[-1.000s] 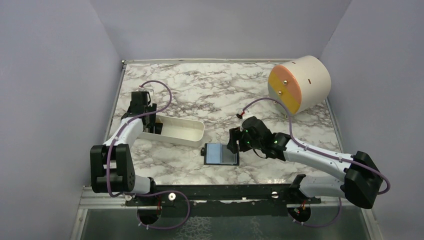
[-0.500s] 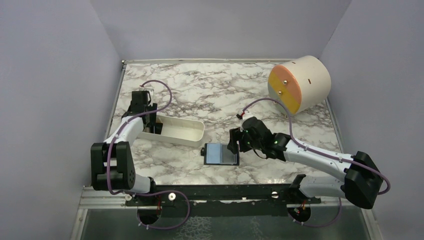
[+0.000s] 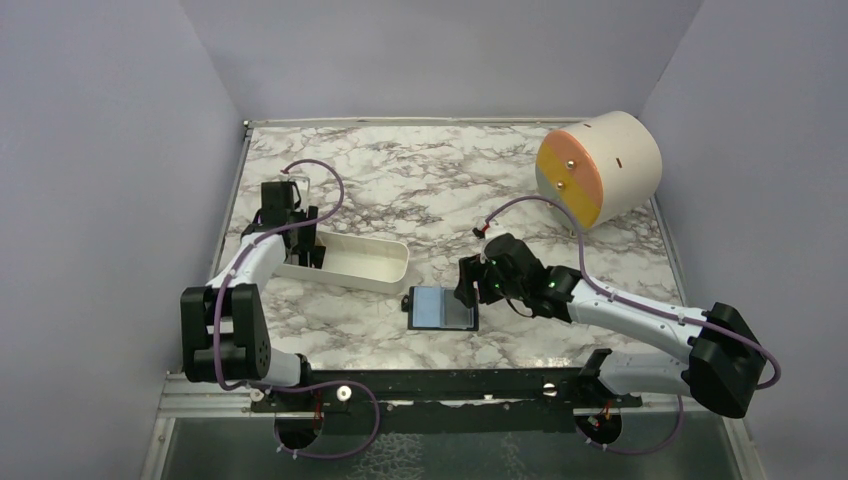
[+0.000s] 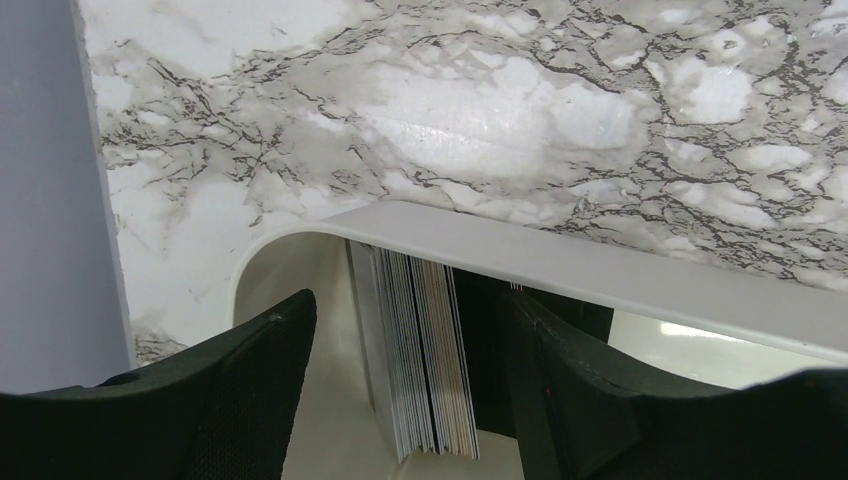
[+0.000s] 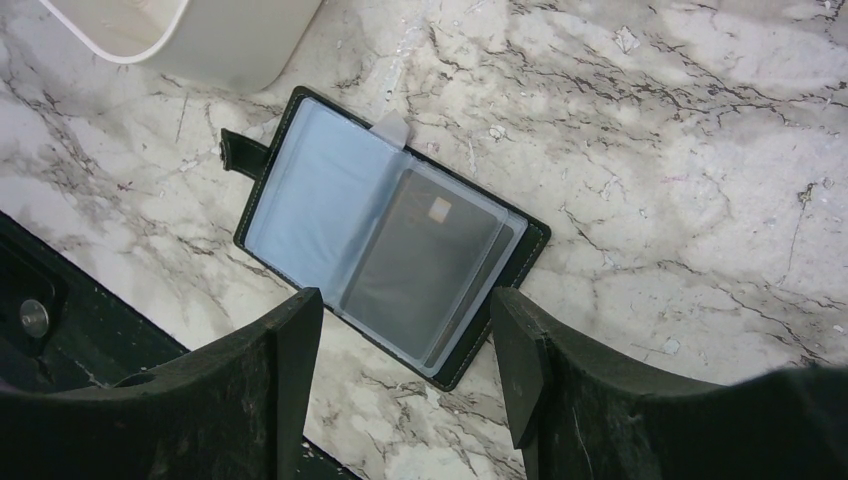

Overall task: Put the credit cards into the card holder
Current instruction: Pick up the credit card from the storage box.

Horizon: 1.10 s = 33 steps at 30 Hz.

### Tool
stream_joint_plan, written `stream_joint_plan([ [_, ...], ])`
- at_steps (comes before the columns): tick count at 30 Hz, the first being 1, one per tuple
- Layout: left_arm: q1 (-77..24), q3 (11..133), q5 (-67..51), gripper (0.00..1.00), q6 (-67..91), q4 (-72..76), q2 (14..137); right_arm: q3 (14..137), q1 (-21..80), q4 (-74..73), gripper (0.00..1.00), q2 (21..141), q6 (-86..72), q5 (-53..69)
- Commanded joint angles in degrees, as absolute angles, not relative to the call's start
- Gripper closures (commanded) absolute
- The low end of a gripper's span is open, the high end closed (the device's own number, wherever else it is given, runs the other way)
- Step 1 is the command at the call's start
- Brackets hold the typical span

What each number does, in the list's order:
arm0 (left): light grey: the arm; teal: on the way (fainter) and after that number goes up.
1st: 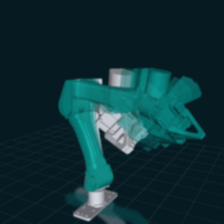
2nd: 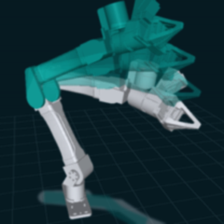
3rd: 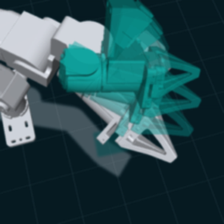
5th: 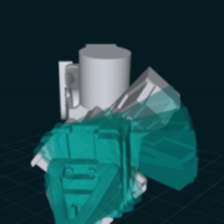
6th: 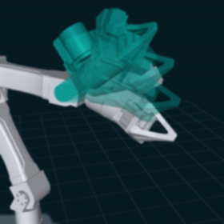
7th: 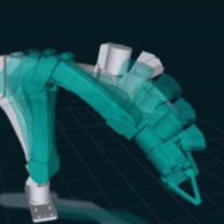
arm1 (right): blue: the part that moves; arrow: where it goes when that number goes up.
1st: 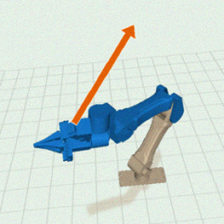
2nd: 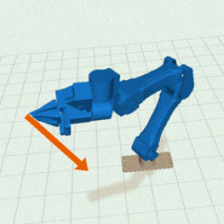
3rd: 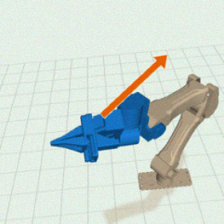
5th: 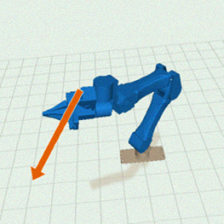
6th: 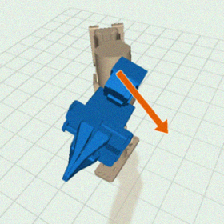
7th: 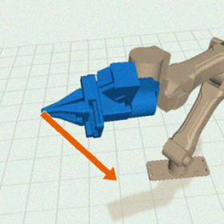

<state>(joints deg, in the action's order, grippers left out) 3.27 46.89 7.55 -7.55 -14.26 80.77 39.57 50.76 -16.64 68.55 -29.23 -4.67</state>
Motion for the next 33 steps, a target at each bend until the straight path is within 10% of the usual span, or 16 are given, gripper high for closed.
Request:
stream_joint_plan([
  [1,3.4,47.4,9.1,0.32,-8.7,-14.6,82.4,39.1,50.5,-14.6,0.37,68.0,-28.7,-4.6],
  [17,3.4,49.1,20.6,0.49,-8.2,-16.9,83.8,38.6,50.5,-15.1,0.37,67.4,-28.2,-4.3],
  [33,3.5,49.4,25.3,0.46,-7.7,-17.6,83.7,37.6,50.5,-15.6,0.37,66.0,-28.7,-4.7],
])
